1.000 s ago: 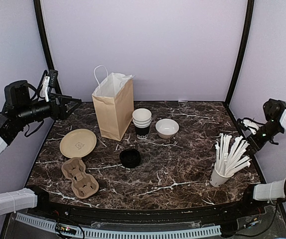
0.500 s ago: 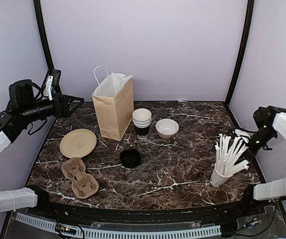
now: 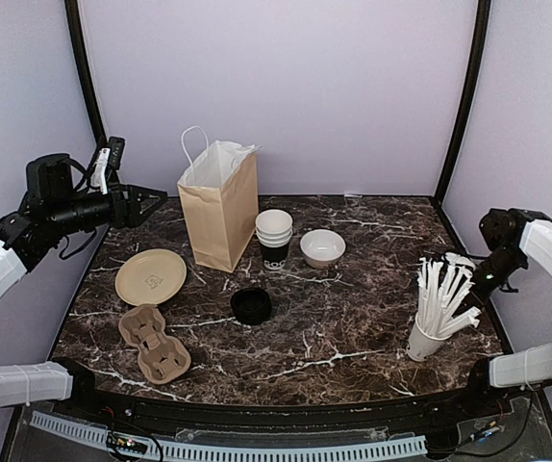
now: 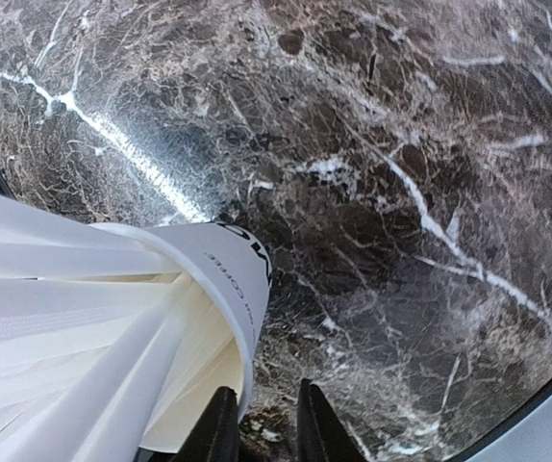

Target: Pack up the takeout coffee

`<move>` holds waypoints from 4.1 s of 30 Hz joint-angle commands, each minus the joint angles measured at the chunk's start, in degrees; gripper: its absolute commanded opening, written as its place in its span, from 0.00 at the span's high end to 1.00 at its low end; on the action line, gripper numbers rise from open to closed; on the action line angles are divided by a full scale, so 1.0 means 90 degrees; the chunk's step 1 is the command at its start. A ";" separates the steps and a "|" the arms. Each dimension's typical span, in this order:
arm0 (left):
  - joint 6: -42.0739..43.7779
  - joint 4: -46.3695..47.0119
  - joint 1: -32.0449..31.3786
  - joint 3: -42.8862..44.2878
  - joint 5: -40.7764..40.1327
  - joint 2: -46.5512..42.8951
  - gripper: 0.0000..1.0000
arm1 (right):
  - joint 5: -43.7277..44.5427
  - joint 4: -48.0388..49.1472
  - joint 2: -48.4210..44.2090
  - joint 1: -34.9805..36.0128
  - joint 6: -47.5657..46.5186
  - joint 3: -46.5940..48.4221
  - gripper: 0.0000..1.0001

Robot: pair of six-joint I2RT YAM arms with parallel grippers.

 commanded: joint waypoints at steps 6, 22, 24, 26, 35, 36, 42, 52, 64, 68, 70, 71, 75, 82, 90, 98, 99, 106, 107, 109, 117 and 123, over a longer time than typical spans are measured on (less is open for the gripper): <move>-0.0059 0.0192 -0.0050 -0.0080 0.0023 0.0072 0.18 | 0.0012 0.0242 0.0272 0.0280 0.0231 0.0096 0.80; -0.0046 0.0262 -0.0065 -0.0127 0.0031 0.0066 0.17 | -0.0219 0.0193 0.0004 0.0554 0.0326 0.0605 1.00; -0.0054 0.0268 -0.0068 -0.0139 0.0033 0.0062 0.17 | -0.0154 0.0365 0.0051 0.0544 0.0426 0.0767 1.00; -0.0052 0.0267 -0.0070 -0.0124 0.0027 0.0051 0.17 | -0.0092 0.0609 0.0149 0.0501 0.0560 0.0924 1.00; -0.0036 0.0164 -0.0070 -0.0111 0.0011 0.0016 0.17 | -0.1214 0.1241 0.1923 -0.0186 0.1160 0.2604 1.00; -0.0047 0.0153 -0.0075 -0.0111 0.0014 0.0005 0.17 | -0.1300 0.1389 0.2153 -0.0294 0.1376 0.2858 1.00; -0.0130 0.0122 -0.0102 -0.0123 0.0001 -0.0029 0.17 | -0.1795 0.1852 0.3384 -0.0632 0.2143 0.3735 1.00; -0.0196 0.0036 -0.0152 -0.0083 -0.0072 -0.0060 0.17 | -0.1708 0.2431 0.4189 -0.0715 0.3105 0.3862 1.00; -0.0084 -0.0097 -0.0304 0.0008 -0.0307 0.0029 0.19 | -0.1172 0.2136 0.3542 -0.0923 0.3139 0.3948 0.53; 0.0360 -0.0574 -0.0841 0.0493 -0.0980 0.0211 0.22 | -0.0851 0.2189 0.2985 -0.1138 0.3177 0.3681 0.52; 0.0665 -0.0731 -0.1366 0.0820 -0.1492 0.0333 0.24 | -0.0666 0.2204 0.2704 -0.1161 0.3171 0.3605 0.52; 0.0857 -0.0763 -0.1504 0.0891 -0.1593 0.0419 0.25 | -0.0590 0.2163 0.2568 -0.1157 0.3169 0.3601 0.52; 0.1227 -0.0931 -0.2222 0.1378 -0.1914 0.0833 0.26 | -0.0447 0.2219 0.1834 -0.1160 0.3281 0.3619 0.51; 0.1662 -0.1760 -0.3234 0.3214 -0.2613 0.2895 0.35 | -0.1971 0.2214 0.0300 -0.0484 0.2351 0.3427 0.56; 0.1768 -0.2348 -0.3529 0.4866 -0.2916 0.4899 0.44 | -0.1865 0.2465 -0.0289 0.2385 0.1530 0.1845 0.60; 0.1702 -0.3171 -0.3559 0.6737 -0.3260 0.6915 0.59 | -0.0494 0.4166 -0.0678 0.3807 0.1178 -0.0839 0.67; 0.1667 -0.3516 -0.3557 0.7287 -0.3333 0.7138 0.59 | -0.0540 0.4435 -0.0783 0.3820 0.1211 -0.1118 0.68; 0.0925 -0.4371 -0.3446 0.8585 -0.3908 0.8246 0.52 | -0.0749 0.4992 -0.0733 0.3914 0.1255 -0.1541 0.66; 0.0848 -0.4380 -0.3377 0.8582 -0.3890 0.8268 0.52 | -0.0827 0.5005 -0.0692 0.3944 0.1245 -0.1569 0.66; 0.0715 -0.4394 -0.3296 0.8548 -0.3780 0.8337 0.52 | -0.0822 0.4915 -0.0564 0.4019 0.1218 -0.1550 0.66; 0.0640 -0.4167 -0.3263 0.8243 -0.3430 0.8478 0.57 | -0.0608 0.5013 -0.0494 0.4156 0.1226 -0.1583 0.66; 0.0673 -0.4190 -0.3244 0.8248 -0.3410 0.8602 0.65 | -0.0500 0.4983 -0.0409 0.4165 0.1224 -0.1575 0.66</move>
